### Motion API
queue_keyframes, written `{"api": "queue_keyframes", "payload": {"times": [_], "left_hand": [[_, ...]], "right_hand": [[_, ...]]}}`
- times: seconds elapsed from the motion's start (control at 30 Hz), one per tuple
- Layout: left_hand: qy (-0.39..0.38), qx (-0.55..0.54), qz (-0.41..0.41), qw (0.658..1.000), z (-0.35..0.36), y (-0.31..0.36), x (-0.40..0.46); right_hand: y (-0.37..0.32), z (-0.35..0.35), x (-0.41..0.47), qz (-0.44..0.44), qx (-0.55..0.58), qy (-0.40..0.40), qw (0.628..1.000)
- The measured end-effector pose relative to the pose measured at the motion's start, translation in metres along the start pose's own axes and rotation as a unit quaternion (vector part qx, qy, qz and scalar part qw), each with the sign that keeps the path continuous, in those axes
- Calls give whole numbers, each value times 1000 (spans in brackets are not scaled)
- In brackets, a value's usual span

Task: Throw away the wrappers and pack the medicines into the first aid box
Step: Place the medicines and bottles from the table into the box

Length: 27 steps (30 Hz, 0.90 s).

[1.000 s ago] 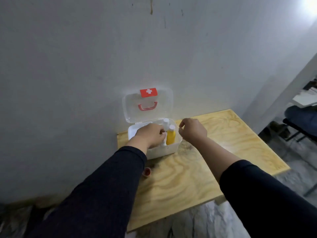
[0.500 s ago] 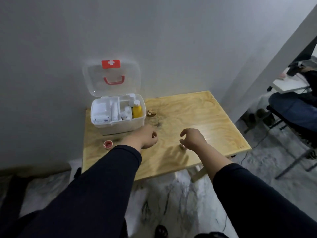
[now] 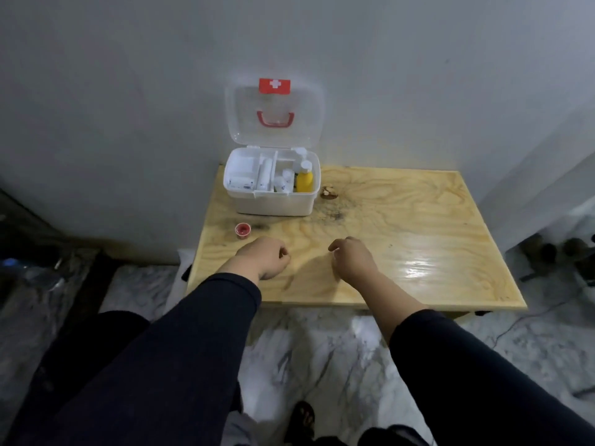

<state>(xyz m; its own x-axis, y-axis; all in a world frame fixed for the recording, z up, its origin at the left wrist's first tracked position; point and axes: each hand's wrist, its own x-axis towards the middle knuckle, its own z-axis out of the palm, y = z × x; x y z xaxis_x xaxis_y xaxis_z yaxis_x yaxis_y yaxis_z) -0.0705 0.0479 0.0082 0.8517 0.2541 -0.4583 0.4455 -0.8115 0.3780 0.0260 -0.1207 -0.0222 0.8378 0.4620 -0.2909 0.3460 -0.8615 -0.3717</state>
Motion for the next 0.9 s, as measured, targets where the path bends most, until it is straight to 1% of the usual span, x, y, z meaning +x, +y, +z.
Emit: {"api": "queue_keyframes", "payload": {"times": [0.1, 0.2, 0.37, 0.5, 0.73, 0.83, 0.9], "left_hand": [[24, -16, -33, 999, -11, -27, -12], [50, -24, -65, 996, -19, -57, -22], [62, -43, -101, 992, -22, -99, -25], [62, -39, -111, 991, -26, -121, -18], [58, -42, -85, 994, -43, -139, 0], [50, -34, -81, 995, -55, -139, 7], [48, -31, -79, 995, -66, -140, 12]], "right_hand": [[-44, 5, 6, -73, -4, -24, 997], [-84, 13, 14, -120, -1, -42, 992], [-134, 23, 31, -184, -11, -35, 982], [-158, 34, 50, -196, -9, -35, 980], [-169, 54, 59, -200, -37, -43, 978], [-175, 48, 56, -192, -34, -45, 980], [-184, 35, 52, -211, -21, -45, 976]]}}
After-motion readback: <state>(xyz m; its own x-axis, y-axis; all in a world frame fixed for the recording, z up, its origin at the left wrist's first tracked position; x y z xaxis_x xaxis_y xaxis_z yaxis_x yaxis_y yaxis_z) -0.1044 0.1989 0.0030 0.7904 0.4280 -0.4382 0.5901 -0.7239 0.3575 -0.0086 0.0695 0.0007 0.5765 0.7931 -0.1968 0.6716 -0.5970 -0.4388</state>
